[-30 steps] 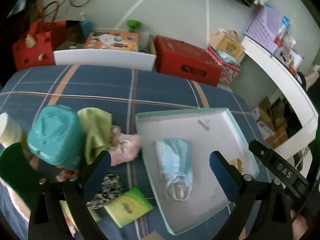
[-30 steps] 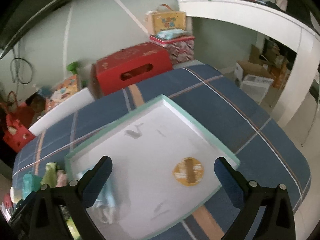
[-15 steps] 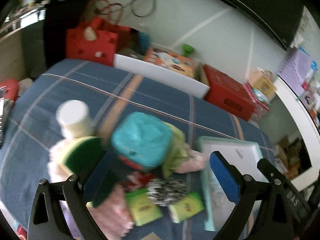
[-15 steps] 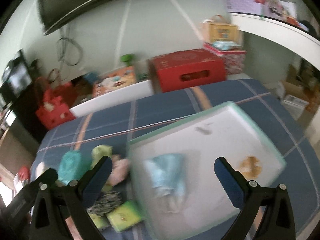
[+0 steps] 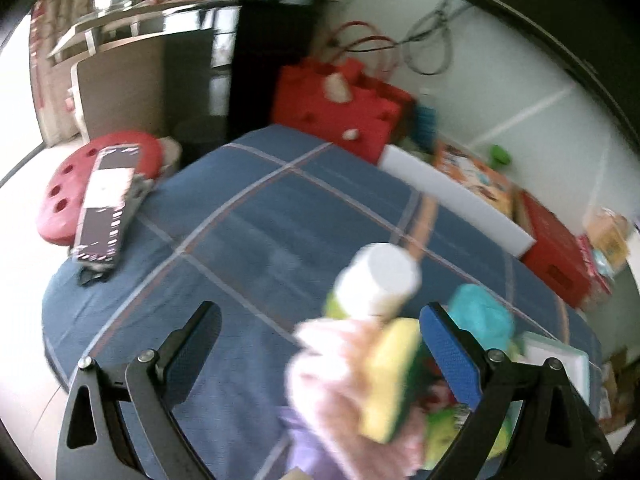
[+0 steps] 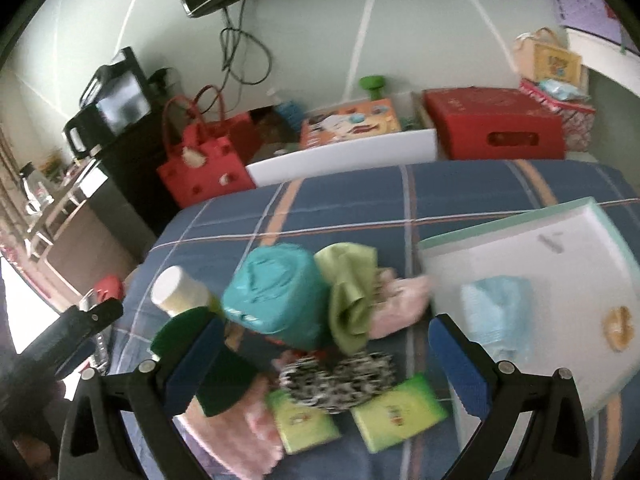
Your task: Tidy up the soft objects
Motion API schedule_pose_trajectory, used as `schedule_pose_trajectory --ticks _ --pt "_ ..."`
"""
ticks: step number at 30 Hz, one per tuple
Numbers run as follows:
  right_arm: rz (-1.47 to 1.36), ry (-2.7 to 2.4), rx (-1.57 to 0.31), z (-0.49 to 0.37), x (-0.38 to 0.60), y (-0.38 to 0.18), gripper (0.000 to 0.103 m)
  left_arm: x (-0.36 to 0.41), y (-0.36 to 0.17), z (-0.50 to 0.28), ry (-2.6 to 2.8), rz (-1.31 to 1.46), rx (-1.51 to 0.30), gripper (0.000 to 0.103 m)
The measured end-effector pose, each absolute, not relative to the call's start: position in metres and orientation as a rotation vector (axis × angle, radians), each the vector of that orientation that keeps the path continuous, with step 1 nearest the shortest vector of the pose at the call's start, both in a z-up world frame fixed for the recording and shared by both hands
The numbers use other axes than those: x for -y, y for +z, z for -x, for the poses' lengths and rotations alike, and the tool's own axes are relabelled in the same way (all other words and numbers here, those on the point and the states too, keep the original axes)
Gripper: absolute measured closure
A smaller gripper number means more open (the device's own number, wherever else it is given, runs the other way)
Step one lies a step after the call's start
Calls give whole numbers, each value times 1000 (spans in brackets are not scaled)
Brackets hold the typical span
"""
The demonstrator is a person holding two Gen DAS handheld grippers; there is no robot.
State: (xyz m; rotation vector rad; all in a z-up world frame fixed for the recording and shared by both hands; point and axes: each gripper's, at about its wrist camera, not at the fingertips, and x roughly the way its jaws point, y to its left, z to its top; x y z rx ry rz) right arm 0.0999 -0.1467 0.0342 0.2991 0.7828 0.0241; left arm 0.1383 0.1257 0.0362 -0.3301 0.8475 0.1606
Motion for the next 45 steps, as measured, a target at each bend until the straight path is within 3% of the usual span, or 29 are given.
schedule_pose_trajectory --ticks 18,45 --pt "-129 310 -920 -117 43 -6 0 -162 -16 -143 201 448 -1051 4" --pt "-97 328 -988 -139 26 -38 0 -169 -31 -146 188 531 -1114 4"
